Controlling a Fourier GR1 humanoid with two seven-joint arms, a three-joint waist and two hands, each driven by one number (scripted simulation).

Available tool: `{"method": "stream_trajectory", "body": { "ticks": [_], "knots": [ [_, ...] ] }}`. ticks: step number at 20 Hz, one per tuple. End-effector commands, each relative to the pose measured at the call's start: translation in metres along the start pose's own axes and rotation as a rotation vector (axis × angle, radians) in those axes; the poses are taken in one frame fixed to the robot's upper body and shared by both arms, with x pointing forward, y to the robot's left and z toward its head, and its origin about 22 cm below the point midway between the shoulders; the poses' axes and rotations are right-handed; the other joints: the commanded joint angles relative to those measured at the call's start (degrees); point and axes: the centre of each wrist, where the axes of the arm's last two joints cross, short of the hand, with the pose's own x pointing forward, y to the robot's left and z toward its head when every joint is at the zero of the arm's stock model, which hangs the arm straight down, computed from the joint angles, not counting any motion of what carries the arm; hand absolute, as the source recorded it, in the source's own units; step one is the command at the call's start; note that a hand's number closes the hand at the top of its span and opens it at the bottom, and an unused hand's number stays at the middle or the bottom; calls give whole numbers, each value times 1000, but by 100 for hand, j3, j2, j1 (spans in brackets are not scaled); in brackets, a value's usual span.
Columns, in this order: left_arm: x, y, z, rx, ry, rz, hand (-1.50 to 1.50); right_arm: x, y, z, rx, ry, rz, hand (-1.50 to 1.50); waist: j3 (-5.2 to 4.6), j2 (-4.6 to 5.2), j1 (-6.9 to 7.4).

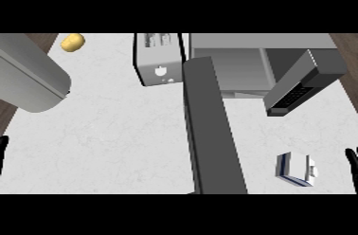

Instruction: Pick up the milk, place it into the microwave and close the microwave

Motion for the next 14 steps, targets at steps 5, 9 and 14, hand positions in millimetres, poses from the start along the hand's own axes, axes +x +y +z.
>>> {"method": "stream_trajectory", "body": {
  "ticks": [5, 9, 14],
  "knots": [
    [12, 18, 14, -8, 11, 14, -150, -53, -11, 16, -3, 57, 14, -150, 3, 3, -1],
    [24, 10, 17, 5, -2, -2, -150, -61, -5, 3, -37, 85, 11, -150, 2, 9, 9],
    [18, 9, 27, -10, 10, 8, -150, -108, -27, 8, -106, 132, 39, -150, 3, 11, 31]
  ]
}}
